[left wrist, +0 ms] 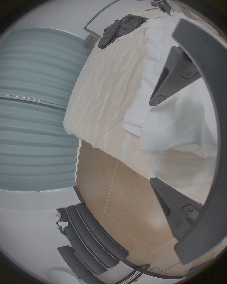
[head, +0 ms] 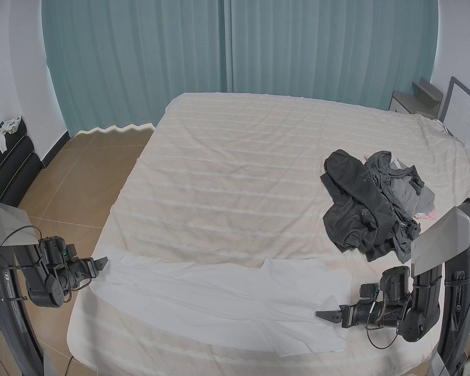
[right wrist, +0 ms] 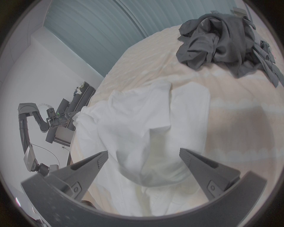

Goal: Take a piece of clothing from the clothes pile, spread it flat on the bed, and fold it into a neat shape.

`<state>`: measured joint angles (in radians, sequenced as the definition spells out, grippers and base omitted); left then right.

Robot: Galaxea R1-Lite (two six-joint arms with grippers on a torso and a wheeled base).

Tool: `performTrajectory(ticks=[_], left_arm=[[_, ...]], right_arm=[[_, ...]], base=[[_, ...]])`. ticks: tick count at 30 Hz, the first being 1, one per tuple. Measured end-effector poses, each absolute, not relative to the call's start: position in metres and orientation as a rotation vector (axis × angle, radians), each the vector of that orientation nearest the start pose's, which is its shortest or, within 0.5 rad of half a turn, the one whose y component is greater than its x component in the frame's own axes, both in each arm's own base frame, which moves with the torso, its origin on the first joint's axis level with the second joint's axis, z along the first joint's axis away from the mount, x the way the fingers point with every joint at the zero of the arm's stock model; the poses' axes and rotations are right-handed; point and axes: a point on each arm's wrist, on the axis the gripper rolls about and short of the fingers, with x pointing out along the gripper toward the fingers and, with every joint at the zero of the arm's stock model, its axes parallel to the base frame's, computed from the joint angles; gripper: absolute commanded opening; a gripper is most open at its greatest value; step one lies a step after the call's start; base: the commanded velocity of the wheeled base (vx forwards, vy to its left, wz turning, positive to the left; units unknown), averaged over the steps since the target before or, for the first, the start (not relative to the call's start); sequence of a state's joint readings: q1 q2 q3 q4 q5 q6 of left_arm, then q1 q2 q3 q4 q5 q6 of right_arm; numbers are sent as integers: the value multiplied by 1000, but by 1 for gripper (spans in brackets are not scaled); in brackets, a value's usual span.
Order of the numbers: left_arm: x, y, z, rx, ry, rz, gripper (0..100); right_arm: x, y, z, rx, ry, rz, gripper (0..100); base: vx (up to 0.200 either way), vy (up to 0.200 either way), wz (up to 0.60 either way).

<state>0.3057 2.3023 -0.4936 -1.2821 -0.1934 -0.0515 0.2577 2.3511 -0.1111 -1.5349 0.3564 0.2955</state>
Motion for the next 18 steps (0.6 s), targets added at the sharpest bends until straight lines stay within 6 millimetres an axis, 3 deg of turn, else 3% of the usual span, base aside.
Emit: performTrajectory(ticks=[10, 18], left_arm=[[307, 105, 1, -259, 335, 211, 100], [304, 107, 13, -561, 291, 255, 100]], right_arm=[[234, 52, -8, 338, 675, 431, 100], [253, 55, 4, 337, 599, 437, 100]], base=[[0, 0, 0], [0, 0, 0]])
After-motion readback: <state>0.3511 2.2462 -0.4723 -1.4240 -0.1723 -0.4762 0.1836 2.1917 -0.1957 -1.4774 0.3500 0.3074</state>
